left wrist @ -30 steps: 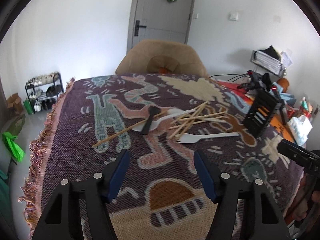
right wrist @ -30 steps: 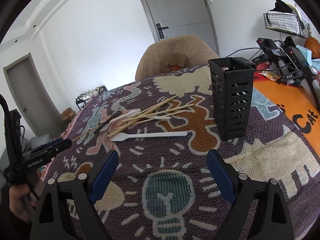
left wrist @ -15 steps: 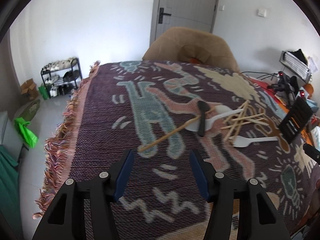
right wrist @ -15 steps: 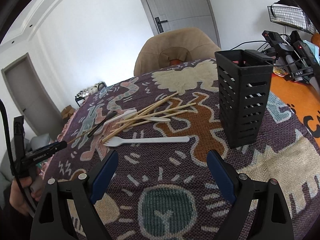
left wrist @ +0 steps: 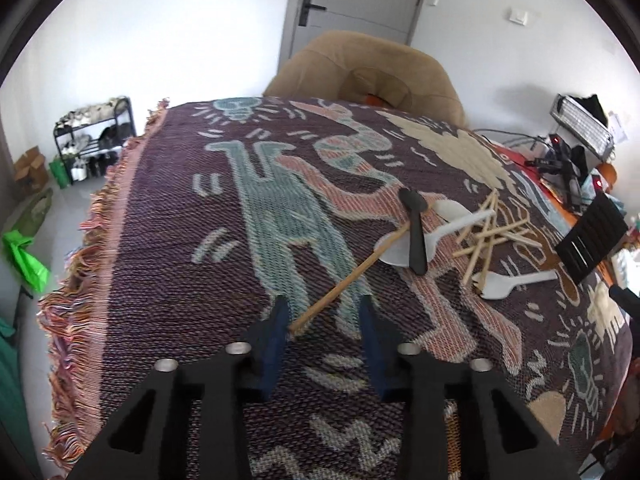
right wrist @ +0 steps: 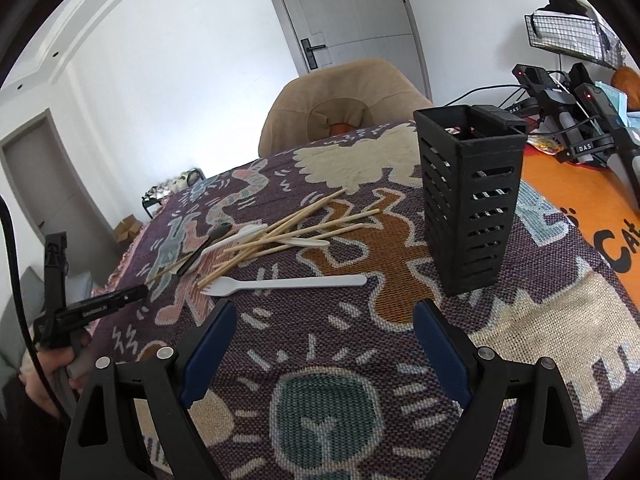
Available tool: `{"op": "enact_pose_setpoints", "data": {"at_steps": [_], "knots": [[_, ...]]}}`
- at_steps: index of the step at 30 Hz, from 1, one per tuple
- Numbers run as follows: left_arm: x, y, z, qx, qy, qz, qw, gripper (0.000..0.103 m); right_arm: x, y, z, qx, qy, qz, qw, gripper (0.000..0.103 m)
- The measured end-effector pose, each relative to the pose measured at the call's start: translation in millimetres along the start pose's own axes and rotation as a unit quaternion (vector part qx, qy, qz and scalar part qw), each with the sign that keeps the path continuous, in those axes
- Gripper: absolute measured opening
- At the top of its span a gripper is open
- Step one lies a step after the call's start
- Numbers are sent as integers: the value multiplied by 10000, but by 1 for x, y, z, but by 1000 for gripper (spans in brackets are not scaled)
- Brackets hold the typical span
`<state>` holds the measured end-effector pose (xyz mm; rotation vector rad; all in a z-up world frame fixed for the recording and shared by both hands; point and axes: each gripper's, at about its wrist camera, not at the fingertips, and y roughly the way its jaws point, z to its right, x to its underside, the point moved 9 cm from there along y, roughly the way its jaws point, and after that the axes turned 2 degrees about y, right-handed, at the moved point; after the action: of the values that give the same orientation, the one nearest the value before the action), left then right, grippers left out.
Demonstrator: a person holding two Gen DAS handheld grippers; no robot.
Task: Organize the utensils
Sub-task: 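Grasp a wooden chopstick with the left tool while the right tool grasps another chopstick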
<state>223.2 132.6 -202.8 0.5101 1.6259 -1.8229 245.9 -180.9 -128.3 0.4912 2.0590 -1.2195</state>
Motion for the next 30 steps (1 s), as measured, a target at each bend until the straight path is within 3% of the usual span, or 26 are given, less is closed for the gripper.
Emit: {"op": "enact_pose_setpoints", "data": {"at_steps": [4,15,23,26,30], "knots": [[4,-12,10,287,35,140,9995,14,2,0,-4,-22,-15,-12,10000,90],[2,-60,28,590,124,693,9958,4,11,14,-36,-266,-224,-199,9992,89],[-3,-95,23,587,-30,1191,9911,3,8,41,-92,-636,-718,-492,9942,70],[-3,-105,18,561,-132,1328,9895,3,10,60,-108,-809,-653,-731,9919,57],[-2,-112,9,498,-244,1411,9884,3,13,84,-121,-776,-610,-919,9909,52]]}}
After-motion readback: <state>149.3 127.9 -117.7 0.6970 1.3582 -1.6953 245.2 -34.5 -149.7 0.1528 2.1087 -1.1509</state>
